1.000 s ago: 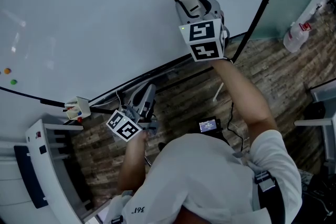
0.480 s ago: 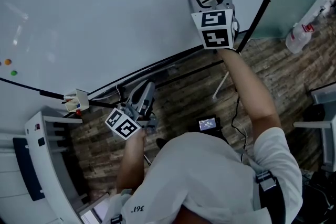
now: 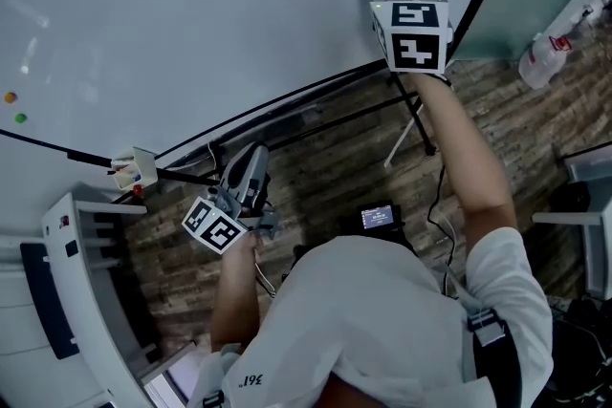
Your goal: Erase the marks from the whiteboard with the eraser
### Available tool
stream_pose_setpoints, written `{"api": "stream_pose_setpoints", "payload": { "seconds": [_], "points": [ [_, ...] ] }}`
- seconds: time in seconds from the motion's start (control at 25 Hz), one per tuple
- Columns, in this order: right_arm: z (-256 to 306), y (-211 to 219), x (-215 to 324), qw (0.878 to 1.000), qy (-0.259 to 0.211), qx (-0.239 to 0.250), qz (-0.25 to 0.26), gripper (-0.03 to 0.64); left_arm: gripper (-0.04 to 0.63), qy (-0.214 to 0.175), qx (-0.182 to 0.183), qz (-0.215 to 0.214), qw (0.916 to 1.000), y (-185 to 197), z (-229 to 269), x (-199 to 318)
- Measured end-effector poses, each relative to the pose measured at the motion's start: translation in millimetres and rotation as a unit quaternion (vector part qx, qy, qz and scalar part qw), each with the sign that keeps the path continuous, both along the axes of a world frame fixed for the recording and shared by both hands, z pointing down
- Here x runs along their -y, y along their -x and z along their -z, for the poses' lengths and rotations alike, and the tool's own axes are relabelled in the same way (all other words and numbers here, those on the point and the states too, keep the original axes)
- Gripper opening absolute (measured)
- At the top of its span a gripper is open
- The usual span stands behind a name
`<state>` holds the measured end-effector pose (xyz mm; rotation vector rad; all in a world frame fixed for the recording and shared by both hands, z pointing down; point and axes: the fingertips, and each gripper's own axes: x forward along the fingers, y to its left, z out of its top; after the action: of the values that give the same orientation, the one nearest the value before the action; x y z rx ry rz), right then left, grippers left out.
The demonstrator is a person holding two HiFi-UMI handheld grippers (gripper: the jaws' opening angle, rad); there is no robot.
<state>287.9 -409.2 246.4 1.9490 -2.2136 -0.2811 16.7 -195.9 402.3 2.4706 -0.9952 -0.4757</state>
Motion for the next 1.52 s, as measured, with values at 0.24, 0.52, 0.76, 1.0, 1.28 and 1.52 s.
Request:
{"api": "stream_pose_setpoints", "payload": {
  "seconds": [0.24, 0.52, 0.76, 1.0, 1.28, 1.52],
  "points": [
    [-5.6, 18.9, -42.6, 1.0, 0.002, -0.001, 0.025, 0.241, 0.008, -0.008, -0.012, -0.006, 0.9999, 13.2, 3.3, -18.7],
    [-14.5, 52.7, -101.4, 0.999, 0.014, 0.009, 0.031, 0.241, 0.008, -0.003, -0.012, -0.02, 0.9997, 43.7, 6.3, -65.0],
    [-16.0, 76.2, -147.1, 0.999, 0.013, 0.017, 0.031, 0.241, 0.008, -0.01, -0.009, -0.023, 0.9997, 70.1, 13.0, -100.5],
    [-23.0, 89.1, -190.3, 0.999, 0.016, 0.035, 0.031, 0.241, 0.008, -0.018, -0.012, -0.026, 0.9994, 86.9, 16.3, -131.2],
    [-43.4, 102.2, -237.5, 0.998, 0.029, 0.055, 0.032, 0.241, 0.008, -0.016, -0.017, -0.035, 0.9991, 103.0, 12.4, -161.5],
    [-65.8, 115.1, -268.4, 0.996, 0.047, 0.074, 0.033, 0.241, 0.008, -0.014, -0.023, -0.039, 0.9989, 119.2, 8.0, -177.5]
  ]
}}
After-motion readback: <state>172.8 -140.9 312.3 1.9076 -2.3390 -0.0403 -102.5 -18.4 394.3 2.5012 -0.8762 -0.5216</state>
